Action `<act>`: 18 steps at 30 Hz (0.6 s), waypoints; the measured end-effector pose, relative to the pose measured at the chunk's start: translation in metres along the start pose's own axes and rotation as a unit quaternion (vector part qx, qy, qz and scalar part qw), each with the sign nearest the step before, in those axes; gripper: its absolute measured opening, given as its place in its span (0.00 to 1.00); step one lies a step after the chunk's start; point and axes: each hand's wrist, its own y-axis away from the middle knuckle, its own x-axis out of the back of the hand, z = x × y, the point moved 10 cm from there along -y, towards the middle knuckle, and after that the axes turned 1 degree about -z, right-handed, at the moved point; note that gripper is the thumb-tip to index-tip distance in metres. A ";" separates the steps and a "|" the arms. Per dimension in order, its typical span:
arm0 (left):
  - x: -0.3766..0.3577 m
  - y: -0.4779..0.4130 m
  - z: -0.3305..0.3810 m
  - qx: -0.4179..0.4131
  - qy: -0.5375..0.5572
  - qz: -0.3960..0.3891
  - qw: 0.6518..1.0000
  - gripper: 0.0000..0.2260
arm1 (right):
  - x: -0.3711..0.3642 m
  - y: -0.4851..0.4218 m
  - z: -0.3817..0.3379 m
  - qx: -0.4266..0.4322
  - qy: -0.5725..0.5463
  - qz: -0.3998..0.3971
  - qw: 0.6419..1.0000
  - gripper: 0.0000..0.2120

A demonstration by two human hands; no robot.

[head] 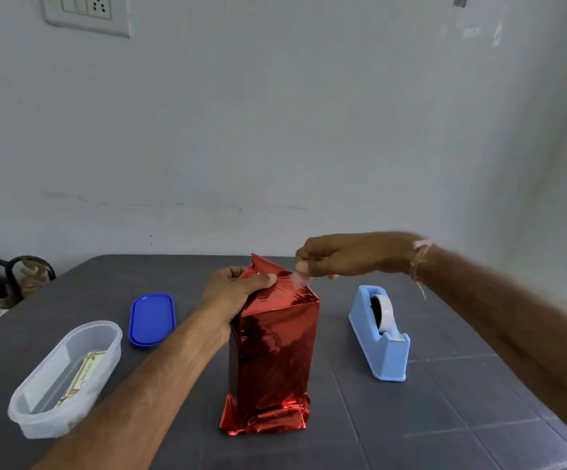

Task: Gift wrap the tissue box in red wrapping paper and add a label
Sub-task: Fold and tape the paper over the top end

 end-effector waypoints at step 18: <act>0.000 -0.004 -0.004 0.001 0.009 -0.007 1.000 0.26 | -0.019 -0.048 -0.004 -0.031 0.196 -0.106 0.974 0.16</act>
